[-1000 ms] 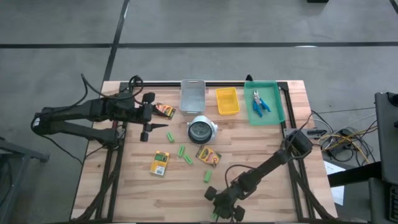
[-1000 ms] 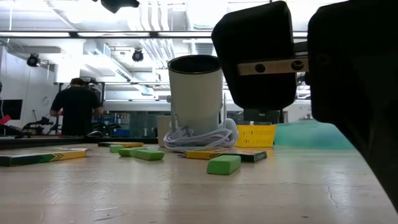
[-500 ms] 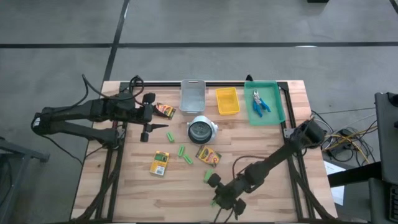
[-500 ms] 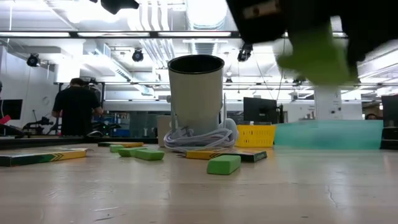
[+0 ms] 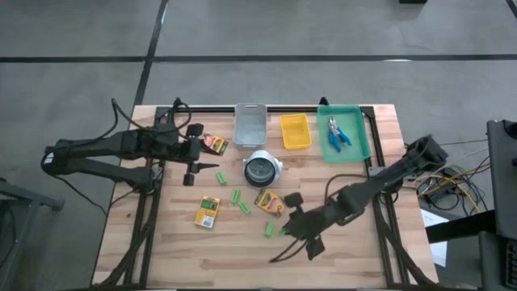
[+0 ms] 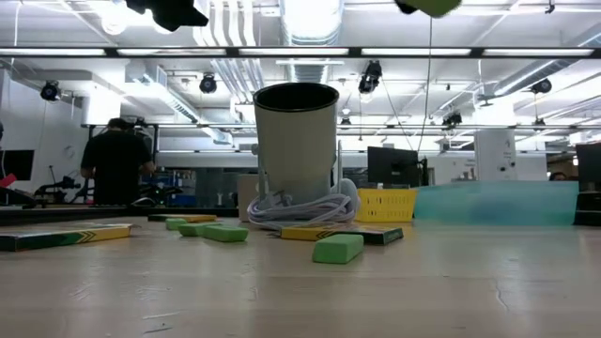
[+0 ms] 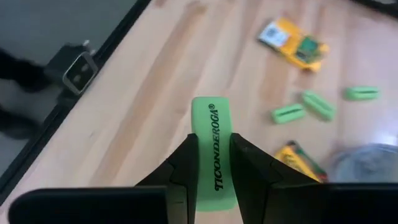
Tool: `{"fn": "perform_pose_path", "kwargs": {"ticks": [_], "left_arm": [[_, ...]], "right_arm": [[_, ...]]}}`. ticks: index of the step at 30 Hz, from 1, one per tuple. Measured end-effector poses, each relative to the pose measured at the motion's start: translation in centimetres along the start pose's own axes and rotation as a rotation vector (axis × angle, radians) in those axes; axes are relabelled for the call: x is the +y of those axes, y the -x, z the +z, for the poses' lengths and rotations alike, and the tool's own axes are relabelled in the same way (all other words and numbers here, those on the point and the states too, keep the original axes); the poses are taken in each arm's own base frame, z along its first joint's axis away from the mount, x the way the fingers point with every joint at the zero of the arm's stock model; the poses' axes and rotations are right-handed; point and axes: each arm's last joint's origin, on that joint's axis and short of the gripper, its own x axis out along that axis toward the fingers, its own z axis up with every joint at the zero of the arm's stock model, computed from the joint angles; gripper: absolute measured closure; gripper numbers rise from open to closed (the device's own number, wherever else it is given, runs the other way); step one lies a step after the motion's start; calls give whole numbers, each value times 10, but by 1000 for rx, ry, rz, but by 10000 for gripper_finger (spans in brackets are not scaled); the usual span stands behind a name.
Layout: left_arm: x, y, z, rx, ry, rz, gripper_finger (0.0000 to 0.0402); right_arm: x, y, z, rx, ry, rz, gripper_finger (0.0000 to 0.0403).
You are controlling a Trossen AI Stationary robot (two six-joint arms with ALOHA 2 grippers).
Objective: Pick & Place School Supplies
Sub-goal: Put the green eraser into the yellow bin
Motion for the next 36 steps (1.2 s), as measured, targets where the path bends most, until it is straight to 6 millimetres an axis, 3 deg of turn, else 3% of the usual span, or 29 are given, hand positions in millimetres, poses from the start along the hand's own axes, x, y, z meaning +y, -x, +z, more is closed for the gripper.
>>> {"fn": "perform_pose_path", "kwargs": {"ticks": [9,13,20,36], "left_arm": [[0,0,0,0,0,0,241],[0,0,0,0,0,0,241],[0,0,0,1,0,0,241],[0,0,0,1,0,-1,241]], "right_arm": [[-18,40,7,-91,-145,-72,335],[-30,49,6,-100,-214,-191,335],[-61,51,3,-94,-334,-330,335],[-156,58,-20,-52,-578,-569,335]]}}
